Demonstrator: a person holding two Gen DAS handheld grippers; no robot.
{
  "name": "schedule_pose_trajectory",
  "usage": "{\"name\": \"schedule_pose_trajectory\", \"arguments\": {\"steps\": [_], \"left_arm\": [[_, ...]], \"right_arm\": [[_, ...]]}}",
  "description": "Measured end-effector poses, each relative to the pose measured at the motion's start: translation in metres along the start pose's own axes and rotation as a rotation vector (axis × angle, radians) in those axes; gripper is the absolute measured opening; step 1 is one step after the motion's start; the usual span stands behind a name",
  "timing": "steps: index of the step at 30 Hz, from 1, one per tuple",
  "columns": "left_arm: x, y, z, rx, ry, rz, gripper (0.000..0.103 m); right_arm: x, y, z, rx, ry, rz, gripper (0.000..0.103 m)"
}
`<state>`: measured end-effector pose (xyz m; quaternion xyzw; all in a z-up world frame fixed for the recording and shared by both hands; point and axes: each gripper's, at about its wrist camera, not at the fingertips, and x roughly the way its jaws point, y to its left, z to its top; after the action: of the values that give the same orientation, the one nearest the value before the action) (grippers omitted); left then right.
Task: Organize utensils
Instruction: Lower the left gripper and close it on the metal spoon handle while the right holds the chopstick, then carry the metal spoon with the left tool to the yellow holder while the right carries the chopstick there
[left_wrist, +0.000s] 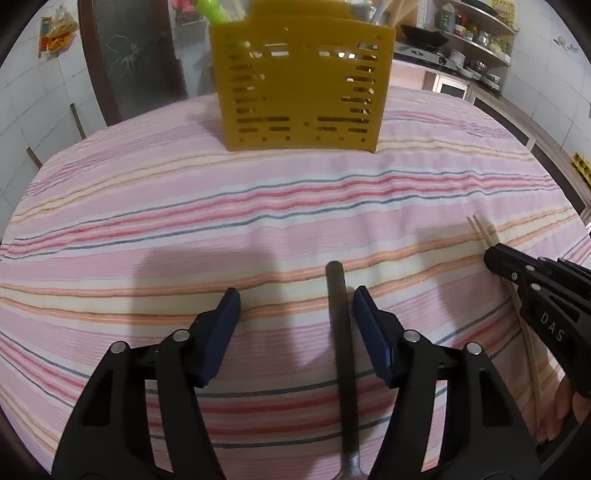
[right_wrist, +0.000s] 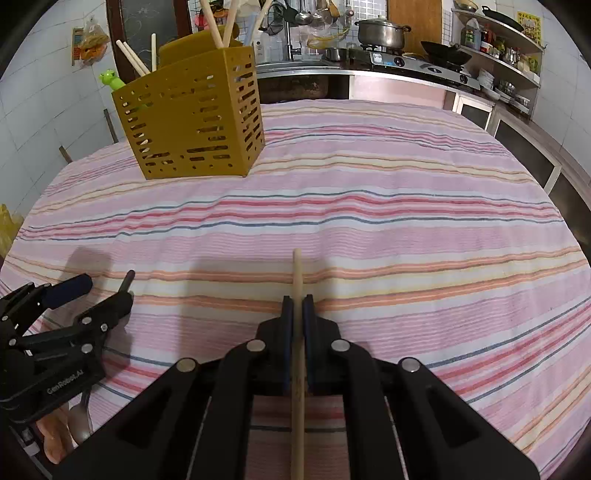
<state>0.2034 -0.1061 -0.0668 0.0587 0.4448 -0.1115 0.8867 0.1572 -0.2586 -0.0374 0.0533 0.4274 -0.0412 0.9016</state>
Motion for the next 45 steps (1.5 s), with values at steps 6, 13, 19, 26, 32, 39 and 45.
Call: {"name": "schedule_pose_trajectory", "arguments": {"steps": [6, 13, 19, 26, 32, 39, 45], "left_arm": [[0.003, -0.01, 0.009, 0.001, 0.043, -0.009, 0.025], [0.01, -0.011, 0.016, -0.013, 0.069, -0.035, 0.008], [0.004, -0.004, 0.016, -0.027, 0.044, -0.033, 0.008], [-0.022, 0.013, 0.019, -0.048, -0.058, -0.007, 0.008], [-0.054, 0.036, 0.027, -0.073, -0.175, 0.032, 0.008], [-0.091, 0.061, 0.027, -0.095, -0.31, 0.054, 0.008], [-0.112, 0.078, 0.03, -0.115, -0.373, 0.035, 0.008]], "right_arm": [[0.002, -0.001, 0.006, -0.008, 0.035, -0.005, 0.006], [0.011, -0.007, 0.015, 0.021, 0.085, 0.016, 0.006], [0.002, -0.006, 0.009, 0.038, 0.039, 0.012, 0.006], [-0.024, 0.002, 0.013, 0.045, -0.055, 0.032, 0.006], [-0.053, 0.008, 0.019, 0.061, -0.17, 0.066, 0.006], [-0.093, 0.016, 0.03, 0.071, -0.366, 0.111, 0.006], [-0.109, 0.013, 0.035, 0.095, -0.477, 0.124, 0.006]]}}
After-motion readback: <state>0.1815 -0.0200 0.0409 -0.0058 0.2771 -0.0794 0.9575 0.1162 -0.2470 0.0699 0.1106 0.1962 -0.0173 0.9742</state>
